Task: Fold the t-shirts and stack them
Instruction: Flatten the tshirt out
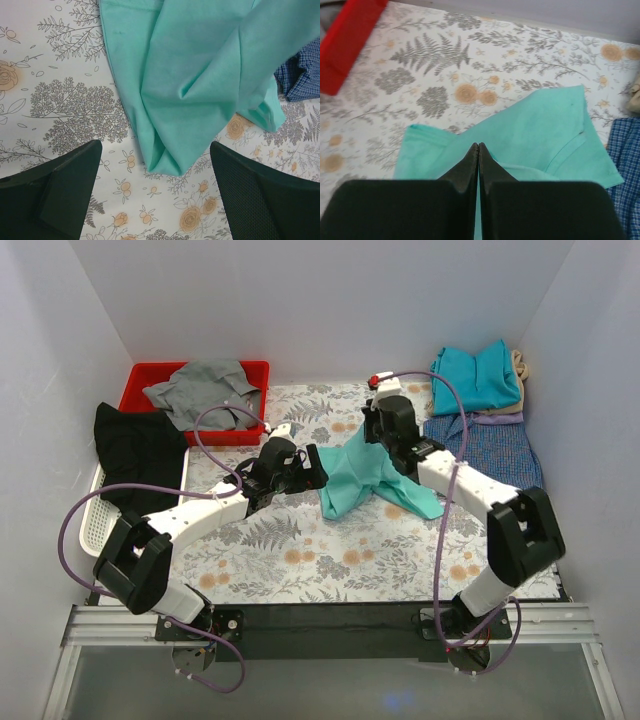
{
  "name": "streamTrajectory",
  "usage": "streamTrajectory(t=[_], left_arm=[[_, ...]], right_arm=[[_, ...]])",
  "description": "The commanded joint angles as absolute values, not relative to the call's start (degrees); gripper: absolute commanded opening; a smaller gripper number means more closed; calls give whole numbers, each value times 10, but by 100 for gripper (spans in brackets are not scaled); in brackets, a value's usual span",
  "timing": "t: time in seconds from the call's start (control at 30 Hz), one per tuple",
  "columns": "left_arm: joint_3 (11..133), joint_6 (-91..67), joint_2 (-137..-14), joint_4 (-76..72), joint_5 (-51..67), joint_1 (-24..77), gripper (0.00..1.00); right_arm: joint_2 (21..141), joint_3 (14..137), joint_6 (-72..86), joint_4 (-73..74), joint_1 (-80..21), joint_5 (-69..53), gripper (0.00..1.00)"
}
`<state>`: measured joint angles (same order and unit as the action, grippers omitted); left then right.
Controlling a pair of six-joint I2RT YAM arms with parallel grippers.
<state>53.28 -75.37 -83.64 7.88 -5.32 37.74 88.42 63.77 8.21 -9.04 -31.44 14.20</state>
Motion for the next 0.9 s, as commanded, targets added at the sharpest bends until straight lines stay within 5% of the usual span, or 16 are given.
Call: streamTrajectory(t=[0.0,0.27,0.87], left_arm=[[537,-748,-815,80,-54,378,89],[570,-744,-876,82,-38,378,89],[758,-761,-1114,48,-101,361,92]], right_arm=[[951,716,31,-126,-302,238,1],[975,766,9,-147,-238,311,1],[942,753,2,-125,-147,249,1]])
